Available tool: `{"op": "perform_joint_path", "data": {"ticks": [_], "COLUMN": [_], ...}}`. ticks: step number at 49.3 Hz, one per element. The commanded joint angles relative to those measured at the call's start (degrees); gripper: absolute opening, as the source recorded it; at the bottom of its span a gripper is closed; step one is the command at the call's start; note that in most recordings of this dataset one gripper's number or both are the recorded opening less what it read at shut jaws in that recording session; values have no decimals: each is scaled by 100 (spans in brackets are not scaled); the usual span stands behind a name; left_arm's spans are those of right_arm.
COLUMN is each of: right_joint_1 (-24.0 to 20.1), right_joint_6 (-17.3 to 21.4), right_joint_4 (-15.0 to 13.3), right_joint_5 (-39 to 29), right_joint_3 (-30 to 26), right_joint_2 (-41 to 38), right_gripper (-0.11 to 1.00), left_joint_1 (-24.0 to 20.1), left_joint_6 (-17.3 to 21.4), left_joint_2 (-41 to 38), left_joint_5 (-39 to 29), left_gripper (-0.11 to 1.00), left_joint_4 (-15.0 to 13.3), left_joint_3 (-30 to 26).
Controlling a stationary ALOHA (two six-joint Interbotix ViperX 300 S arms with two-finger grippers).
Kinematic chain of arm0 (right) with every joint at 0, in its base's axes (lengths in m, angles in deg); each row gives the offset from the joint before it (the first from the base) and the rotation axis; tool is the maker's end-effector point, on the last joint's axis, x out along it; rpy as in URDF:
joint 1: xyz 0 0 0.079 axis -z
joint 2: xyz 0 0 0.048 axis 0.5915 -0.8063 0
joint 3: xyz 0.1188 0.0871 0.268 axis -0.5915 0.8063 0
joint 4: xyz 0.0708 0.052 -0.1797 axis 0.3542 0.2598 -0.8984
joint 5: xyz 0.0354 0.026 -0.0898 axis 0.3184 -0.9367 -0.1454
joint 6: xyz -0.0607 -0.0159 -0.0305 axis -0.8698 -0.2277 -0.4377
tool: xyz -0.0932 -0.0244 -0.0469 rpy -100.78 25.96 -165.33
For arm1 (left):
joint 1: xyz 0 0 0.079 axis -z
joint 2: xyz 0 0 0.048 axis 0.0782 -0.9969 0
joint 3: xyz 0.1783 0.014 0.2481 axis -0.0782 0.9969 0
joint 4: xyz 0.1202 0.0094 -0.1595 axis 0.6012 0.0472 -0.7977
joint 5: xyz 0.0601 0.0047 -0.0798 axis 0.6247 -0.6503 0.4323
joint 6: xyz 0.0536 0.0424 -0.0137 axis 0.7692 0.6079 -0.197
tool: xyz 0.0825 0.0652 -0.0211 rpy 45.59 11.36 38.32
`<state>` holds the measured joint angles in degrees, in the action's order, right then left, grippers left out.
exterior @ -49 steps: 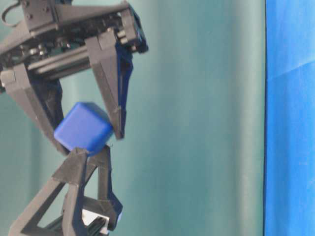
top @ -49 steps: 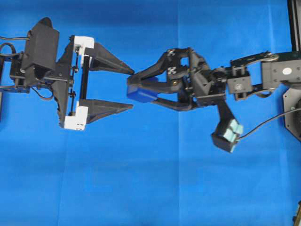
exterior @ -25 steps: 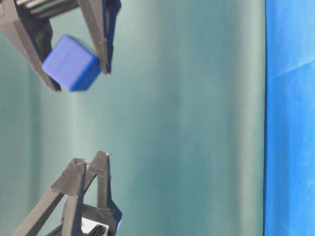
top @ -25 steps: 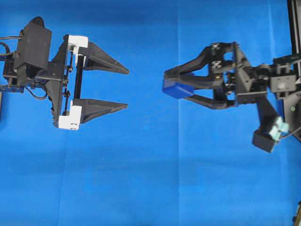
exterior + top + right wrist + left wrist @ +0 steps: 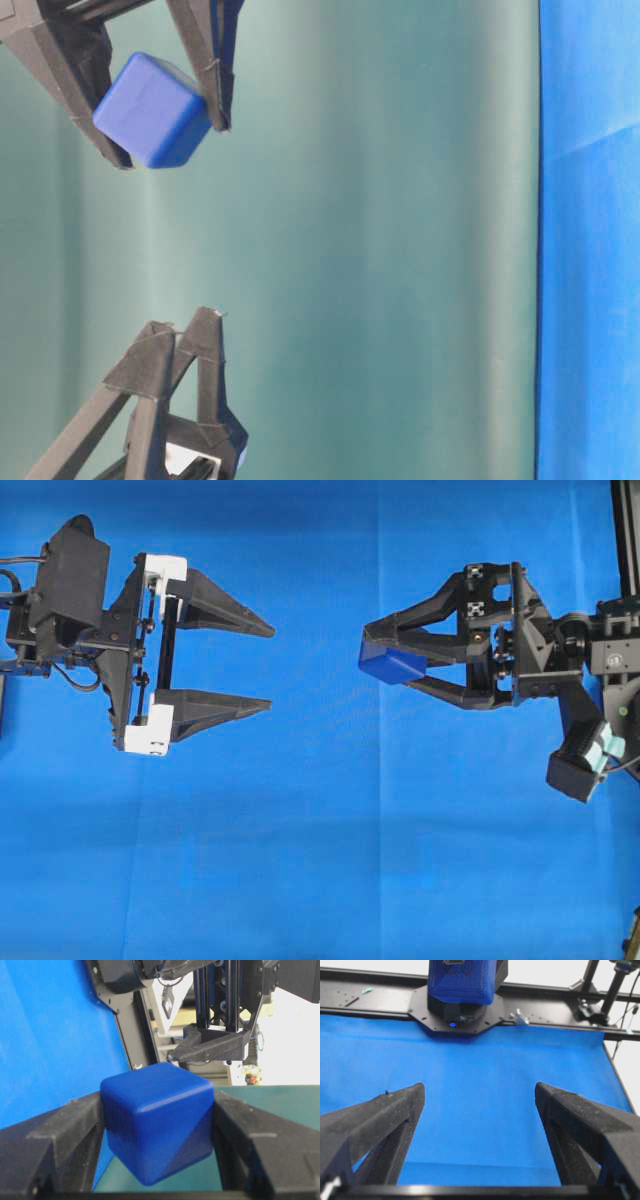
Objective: Handover the blue block to the right arm after grasping it with the left arm, then place it in the designated position.
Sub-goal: 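Open the left gripper and pull the cube away with the right gripper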
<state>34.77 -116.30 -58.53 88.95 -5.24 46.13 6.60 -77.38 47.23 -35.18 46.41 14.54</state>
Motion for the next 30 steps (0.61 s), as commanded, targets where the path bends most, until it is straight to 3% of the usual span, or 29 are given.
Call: {"op": "perform_joint_path", "data": {"ticks": [1,10,15,30], "right_joint_1": [-9,-18,-9,-18], "right_joint_6": [18,114,404,2118], "right_joint_4": [18,70,211,536], "right_joint_5": [18,0,0,-9], "right_joint_3": [-88,-88,-88,-62], "right_joint_2": [35,35,35,88], "right_gripper": [54,54,54,54], "left_joint_1": [-9,-18,-18,-9], "left_joint_6": [0,9,18,62], "left_joint_2": [88,88,88,88], "left_joint_5": [35,35,35,44], "left_gripper": [93,93,93,93], "left_joint_4": [9,9,9,9], "left_joint_3": [-62,-62,-79,-88]}}
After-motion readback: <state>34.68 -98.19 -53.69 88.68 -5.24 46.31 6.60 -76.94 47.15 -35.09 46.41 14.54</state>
